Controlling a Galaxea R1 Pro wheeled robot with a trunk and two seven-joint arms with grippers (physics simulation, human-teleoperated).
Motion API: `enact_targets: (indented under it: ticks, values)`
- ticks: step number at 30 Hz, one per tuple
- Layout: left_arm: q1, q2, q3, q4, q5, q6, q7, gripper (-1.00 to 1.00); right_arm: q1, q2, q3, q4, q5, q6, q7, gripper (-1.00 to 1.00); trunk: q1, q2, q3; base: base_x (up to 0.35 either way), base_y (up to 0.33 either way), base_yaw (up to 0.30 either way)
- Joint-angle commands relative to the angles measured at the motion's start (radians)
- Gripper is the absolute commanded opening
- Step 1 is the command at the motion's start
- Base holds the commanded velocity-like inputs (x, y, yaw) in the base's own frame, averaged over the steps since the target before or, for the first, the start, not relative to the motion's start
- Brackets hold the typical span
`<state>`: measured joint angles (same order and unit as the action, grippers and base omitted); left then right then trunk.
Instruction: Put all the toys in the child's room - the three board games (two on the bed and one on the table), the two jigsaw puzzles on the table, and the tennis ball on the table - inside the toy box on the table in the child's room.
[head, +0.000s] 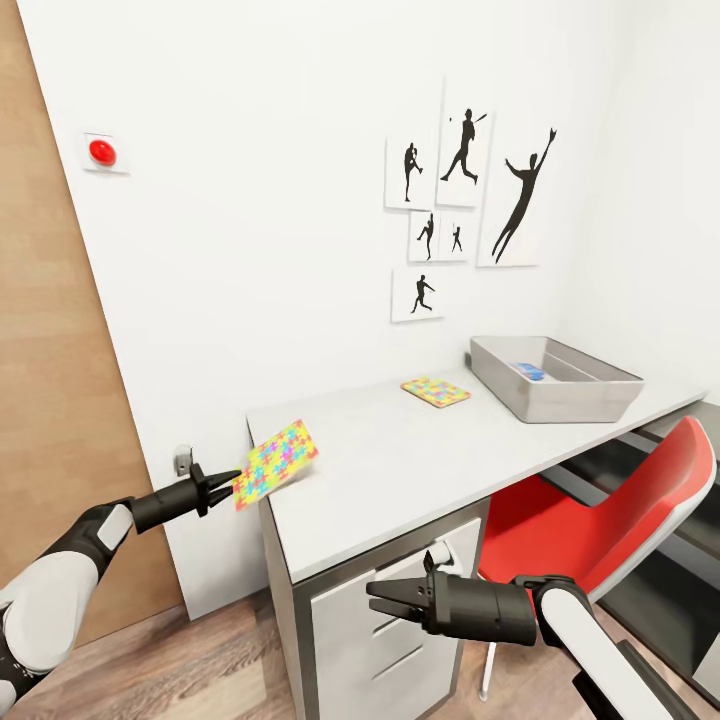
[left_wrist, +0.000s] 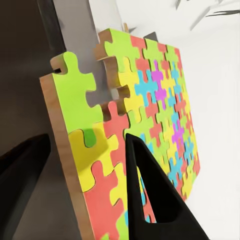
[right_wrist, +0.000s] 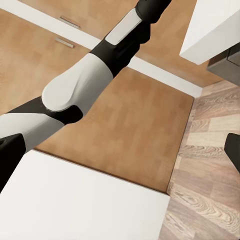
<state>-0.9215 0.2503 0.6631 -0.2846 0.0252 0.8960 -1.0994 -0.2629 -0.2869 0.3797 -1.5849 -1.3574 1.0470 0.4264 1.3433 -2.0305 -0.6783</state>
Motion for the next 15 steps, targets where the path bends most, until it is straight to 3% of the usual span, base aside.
enact_targets:
  ticks: [1,15]
  values:
    - [0.0,0.0,-0.005,0.0,-0.008,0.001,0.0,-1.0,-0.001,-0.001,0.001,0.0,0.009,0.0,0.01,1.0,0.0,0.0,-0.001,0.0,0.0,0.0]
    - [0.0,0.0,-0.005,0.001,-0.01,-0.005,-0.002,-1.0,-0.001,-0.001,0.001,0.0,0.009,0.0,0.009,1.0,-0.046,0.084,0.036,0.0,0.0,0.0]
